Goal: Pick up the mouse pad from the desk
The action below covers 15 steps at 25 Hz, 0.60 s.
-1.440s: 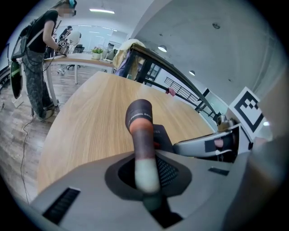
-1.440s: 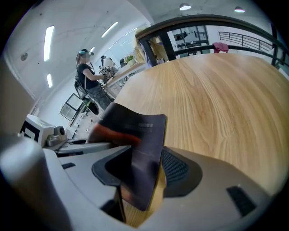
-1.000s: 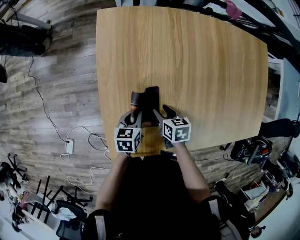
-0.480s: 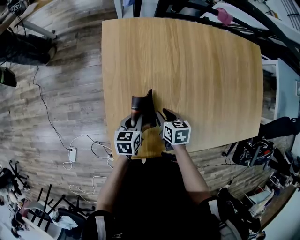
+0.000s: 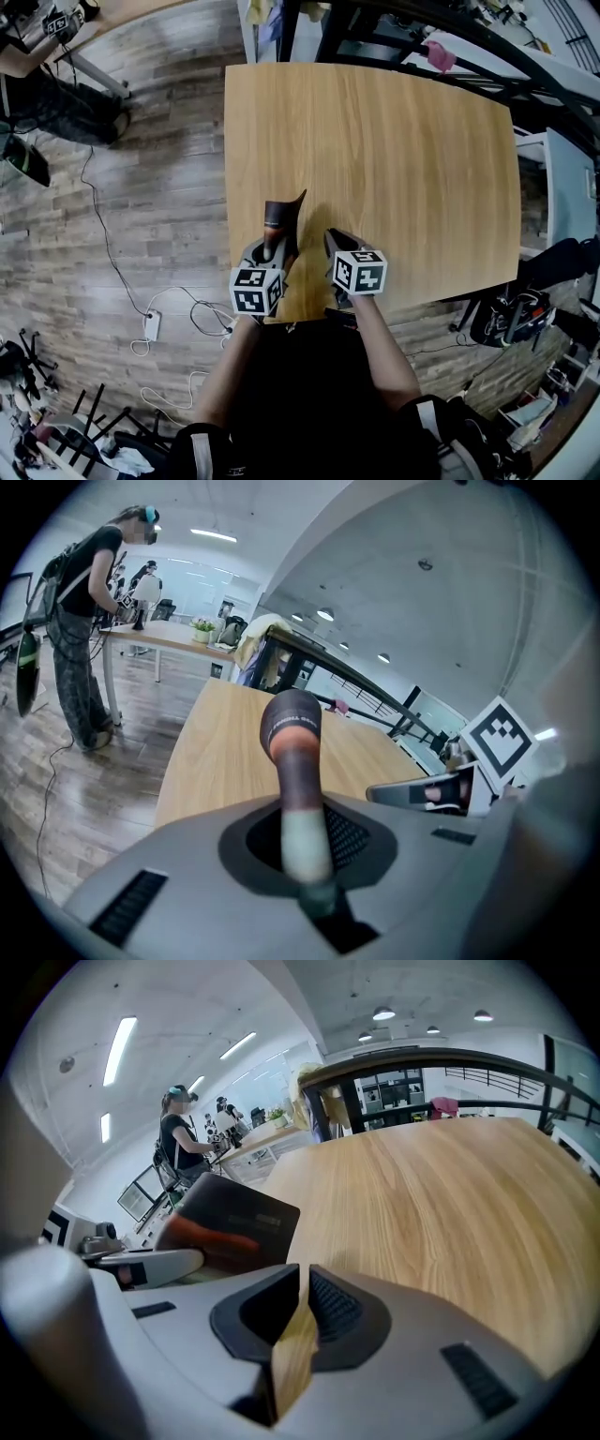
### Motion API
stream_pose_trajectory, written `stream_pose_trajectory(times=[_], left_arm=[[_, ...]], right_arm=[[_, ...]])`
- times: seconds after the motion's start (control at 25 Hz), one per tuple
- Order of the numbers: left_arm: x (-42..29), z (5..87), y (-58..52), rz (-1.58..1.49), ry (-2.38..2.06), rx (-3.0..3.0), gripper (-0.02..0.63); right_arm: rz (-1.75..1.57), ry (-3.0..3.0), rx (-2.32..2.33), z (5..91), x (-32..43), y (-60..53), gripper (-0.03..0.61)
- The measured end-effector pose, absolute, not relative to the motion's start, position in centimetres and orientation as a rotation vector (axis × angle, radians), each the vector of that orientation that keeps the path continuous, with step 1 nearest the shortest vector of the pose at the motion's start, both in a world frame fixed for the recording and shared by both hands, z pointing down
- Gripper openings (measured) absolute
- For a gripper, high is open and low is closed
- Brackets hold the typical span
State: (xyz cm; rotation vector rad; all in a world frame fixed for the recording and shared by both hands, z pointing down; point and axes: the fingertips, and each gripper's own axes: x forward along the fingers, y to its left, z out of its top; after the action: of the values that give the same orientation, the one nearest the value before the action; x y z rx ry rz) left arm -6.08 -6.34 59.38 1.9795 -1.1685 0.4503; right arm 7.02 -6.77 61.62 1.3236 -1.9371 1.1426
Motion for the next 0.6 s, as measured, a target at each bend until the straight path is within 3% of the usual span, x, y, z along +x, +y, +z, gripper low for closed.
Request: stream_pose_trajectory(times=[0.6], left_arm=[[-11.8,53.7,-2.1,0.346,-1.196,2.070,0.044]], right_arm=[[1.078,-2.003,1.484,56.3,3.7,-2.0,0.034]])
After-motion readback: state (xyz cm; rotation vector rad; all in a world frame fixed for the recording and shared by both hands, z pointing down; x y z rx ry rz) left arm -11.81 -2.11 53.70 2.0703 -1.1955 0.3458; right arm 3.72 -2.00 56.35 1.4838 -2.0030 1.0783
